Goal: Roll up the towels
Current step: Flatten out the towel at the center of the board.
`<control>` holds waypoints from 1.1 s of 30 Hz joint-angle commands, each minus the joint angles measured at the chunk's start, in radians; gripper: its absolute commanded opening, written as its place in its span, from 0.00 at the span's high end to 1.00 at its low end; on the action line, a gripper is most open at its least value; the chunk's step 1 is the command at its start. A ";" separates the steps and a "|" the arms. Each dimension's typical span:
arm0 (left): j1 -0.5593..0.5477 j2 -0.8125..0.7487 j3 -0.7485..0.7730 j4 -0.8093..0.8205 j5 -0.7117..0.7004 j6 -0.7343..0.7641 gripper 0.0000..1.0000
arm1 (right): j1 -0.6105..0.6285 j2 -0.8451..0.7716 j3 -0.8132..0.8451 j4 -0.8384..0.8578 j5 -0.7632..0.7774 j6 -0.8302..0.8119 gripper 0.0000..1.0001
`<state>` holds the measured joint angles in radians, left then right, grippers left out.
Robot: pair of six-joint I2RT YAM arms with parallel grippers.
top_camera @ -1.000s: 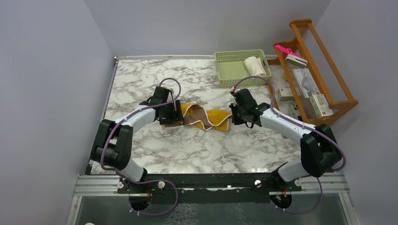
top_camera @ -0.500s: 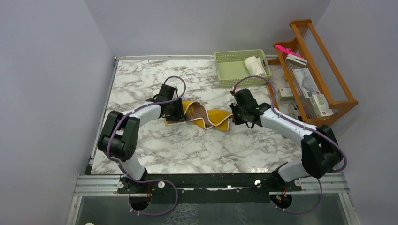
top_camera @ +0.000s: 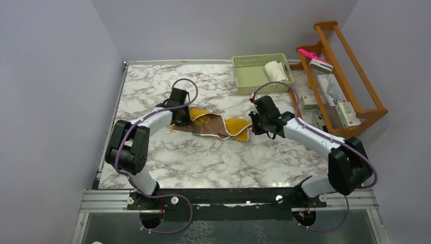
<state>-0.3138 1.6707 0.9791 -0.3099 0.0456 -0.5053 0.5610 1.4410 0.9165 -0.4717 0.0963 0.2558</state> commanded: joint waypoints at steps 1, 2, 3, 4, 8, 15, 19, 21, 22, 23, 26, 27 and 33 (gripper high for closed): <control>0.013 -0.025 0.068 -0.015 -0.061 0.033 1.00 | -0.004 -0.037 0.012 -0.018 0.017 -0.021 0.99; 0.018 -0.030 0.082 -0.024 -0.069 0.040 1.00 | -0.004 -0.041 0.015 -0.021 0.019 -0.023 0.99; 0.024 -0.038 0.094 -0.032 -0.075 0.048 1.00 | -0.004 -0.046 0.019 -0.026 0.027 -0.023 0.99; 0.032 -0.048 0.105 -0.037 -0.080 0.056 1.00 | -0.004 -0.052 0.022 -0.026 0.032 -0.026 0.99; 0.087 -0.090 0.138 -0.067 -0.081 0.087 1.00 | -0.004 -0.073 0.041 -0.041 0.045 -0.031 0.99; 0.157 -0.288 0.170 -0.099 -0.173 0.104 1.00 | -0.004 -0.111 0.158 -0.076 0.127 -0.073 0.99; 0.191 -0.359 0.317 -0.168 -0.206 0.116 1.00 | -0.004 -0.096 0.334 -0.116 0.180 -0.131 0.99; 0.203 -0.384 0.414 -0.225 -0.212 0.119 1.00 | -0.004 -0.095 0.427 -0.150 0.201 -0.152 0.99; 0.207 -0.405 0.454 -0.251 -0.216 0.118 1.00 | -0.004 -0.104 0.462 -0.159 0.206 -0.162 0.99; 0.209 -0.430 0.487 -0.277 -0.225 0.113 1.00 | -0.004 -0.119 0.491 -0.168 0.206 -0.172 0.99; 0.211 -0.533 0.547 -0.352 -0.251 0.093 1.00 | -0.004 -0.204 0.529 -0.185 0.160 -0.192 0.99; 0.211 -0.572 0.558 -0.383 -0.261 0.085 1.00 | -0.004 -0.242 0.528 -0.194 0.141 -0.191 0.99; 0.211 -0.833 0.560 -0.590 -0.332 0.043 1.00 | -0.004 -0.488 0.412 -0.225 -0.036 -0.152 0.99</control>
<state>-0.1066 0.9657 1.5261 -0.7082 -0.1970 -0.4320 0.5610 1.0901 1.3998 -0.6464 0.1875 0.0914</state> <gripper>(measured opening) 0.009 0.023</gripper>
